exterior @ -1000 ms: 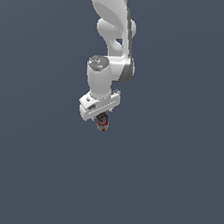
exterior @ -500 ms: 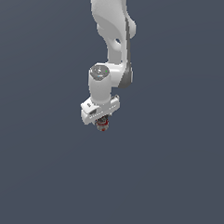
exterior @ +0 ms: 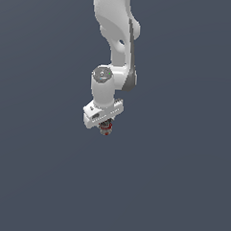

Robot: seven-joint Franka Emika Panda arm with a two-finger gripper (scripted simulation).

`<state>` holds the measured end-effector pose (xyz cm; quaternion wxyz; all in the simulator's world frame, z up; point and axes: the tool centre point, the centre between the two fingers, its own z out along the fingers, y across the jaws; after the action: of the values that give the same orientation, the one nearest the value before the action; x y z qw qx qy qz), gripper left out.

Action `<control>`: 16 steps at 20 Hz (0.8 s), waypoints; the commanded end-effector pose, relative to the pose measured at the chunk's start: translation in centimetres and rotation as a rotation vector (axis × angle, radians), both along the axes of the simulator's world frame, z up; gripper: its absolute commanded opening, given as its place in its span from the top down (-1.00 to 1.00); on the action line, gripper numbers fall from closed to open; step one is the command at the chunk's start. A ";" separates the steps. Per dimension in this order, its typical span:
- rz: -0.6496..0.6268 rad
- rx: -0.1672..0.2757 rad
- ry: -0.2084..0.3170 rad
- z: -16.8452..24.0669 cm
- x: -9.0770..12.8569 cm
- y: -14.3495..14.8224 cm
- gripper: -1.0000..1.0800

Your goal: Pick up the object and move it to a goal position.

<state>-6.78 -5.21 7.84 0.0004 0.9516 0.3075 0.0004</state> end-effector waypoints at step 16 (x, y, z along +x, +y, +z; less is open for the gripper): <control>0.001 -0.001 0.000 5.3 -1.1 1.4 1.00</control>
<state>-7.77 -4.05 12.02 -0.0004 0.9515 0.3076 -0.0018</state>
